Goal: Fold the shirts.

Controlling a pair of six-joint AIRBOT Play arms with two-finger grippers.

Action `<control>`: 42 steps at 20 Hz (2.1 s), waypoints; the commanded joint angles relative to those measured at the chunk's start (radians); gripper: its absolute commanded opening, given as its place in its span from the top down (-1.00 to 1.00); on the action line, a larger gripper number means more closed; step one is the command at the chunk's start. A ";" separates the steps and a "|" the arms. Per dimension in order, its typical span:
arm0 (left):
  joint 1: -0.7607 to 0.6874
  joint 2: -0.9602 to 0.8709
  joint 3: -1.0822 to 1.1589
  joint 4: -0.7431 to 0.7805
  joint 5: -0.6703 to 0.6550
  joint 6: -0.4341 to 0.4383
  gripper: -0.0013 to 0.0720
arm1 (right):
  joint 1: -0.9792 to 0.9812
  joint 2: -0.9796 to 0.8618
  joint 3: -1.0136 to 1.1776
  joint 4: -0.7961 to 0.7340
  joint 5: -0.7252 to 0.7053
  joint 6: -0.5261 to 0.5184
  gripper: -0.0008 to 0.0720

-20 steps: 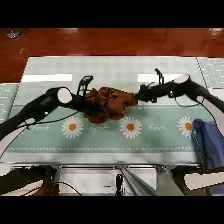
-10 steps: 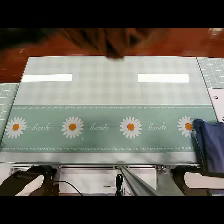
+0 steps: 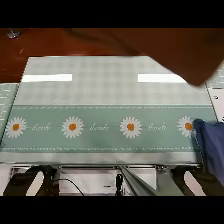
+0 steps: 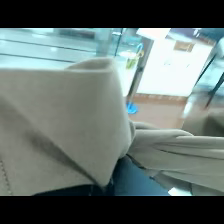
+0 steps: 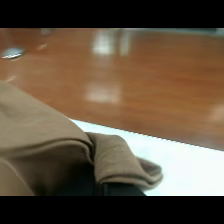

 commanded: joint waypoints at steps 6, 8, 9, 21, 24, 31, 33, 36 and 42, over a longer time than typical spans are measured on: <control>0.025 0.181 -0.278 -0.077 -0.453 -0.068 0.90 | -0.005 0.254 -0.343 -0.055 0.108 0.072 0.90; 0.025 0.194 -0.430 -0.144 -0.455 -0.063 0.90 | -0.005 0.254 -0.454 -0.006 0.103 0.067 0.90; 0.025 0.192 -0.507 -0.181 -0.443 -0.039 0.90 | -0.005 0.254 -0.526 0.006 0.091 0.051 0.90; -0.322 -0.413 -0.893 -0.398 0.197 0.153 0.90 | -0.005 -0.353 -0.876 -0.047 -0.404 0.019 0.90; -0.435 -0.549 -0.872 -0.406 0.259 0.153 0.89 | -0.005 -0.538 -0.821 0.014 -0.403 0.018 0.90; -0.134 -0.568 -0.550 -0.252 -0.115 0.144 -0.95 | -0.146 -0.608 -0.596 0.023 -0.187 -0.055 -0.74; 0.034 -0.534 -0.506 -0.234 -0.132 0.103 -0.95 | -0.257 -0.551 -0.642 -0.042 -0.186 -0.055 -0.73; 0.147 -0.542 -0.567 -0.320 -0.096 0.070 -0.95 | -0.373 -0.470 -0.901 0.005 -0.284 -0.056 -0.73; -0.117 -0.824 -0.546 -0.431 -0.051 0.247 -0.95 | -0.382 -0.444 -1.163 0.203 -0.353 -0.201 -0.73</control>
